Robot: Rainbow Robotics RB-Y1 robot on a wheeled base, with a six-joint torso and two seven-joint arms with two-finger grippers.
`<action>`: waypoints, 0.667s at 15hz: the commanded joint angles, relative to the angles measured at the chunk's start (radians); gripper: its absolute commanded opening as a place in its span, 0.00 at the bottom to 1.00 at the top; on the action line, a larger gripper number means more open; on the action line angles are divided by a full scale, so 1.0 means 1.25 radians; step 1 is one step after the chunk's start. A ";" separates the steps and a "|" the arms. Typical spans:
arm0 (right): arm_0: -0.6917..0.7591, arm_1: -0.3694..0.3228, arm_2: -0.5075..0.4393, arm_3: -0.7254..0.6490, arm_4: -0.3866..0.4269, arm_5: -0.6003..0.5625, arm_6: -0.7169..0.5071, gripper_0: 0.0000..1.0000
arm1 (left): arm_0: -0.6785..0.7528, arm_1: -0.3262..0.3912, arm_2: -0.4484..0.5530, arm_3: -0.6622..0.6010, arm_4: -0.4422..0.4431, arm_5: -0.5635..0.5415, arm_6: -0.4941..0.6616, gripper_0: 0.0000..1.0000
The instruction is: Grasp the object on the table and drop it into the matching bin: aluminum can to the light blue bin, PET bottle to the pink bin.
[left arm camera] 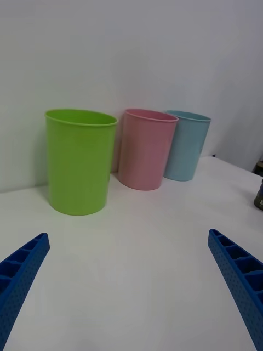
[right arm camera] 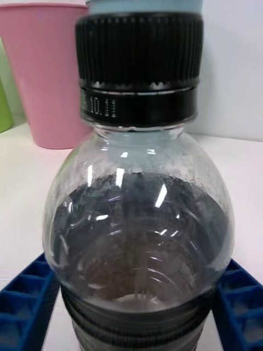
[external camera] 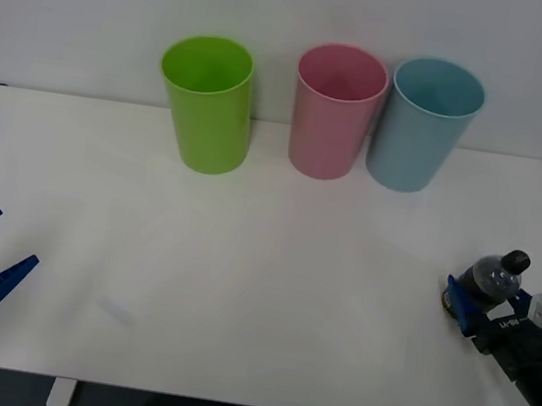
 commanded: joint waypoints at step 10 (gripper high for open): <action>0.034 0.000 0.004 -0.104 0.002 0.020 -0.073 0.00 | 0.000 0.000 0.000 0.000 0.000 0.000 0.000 1.00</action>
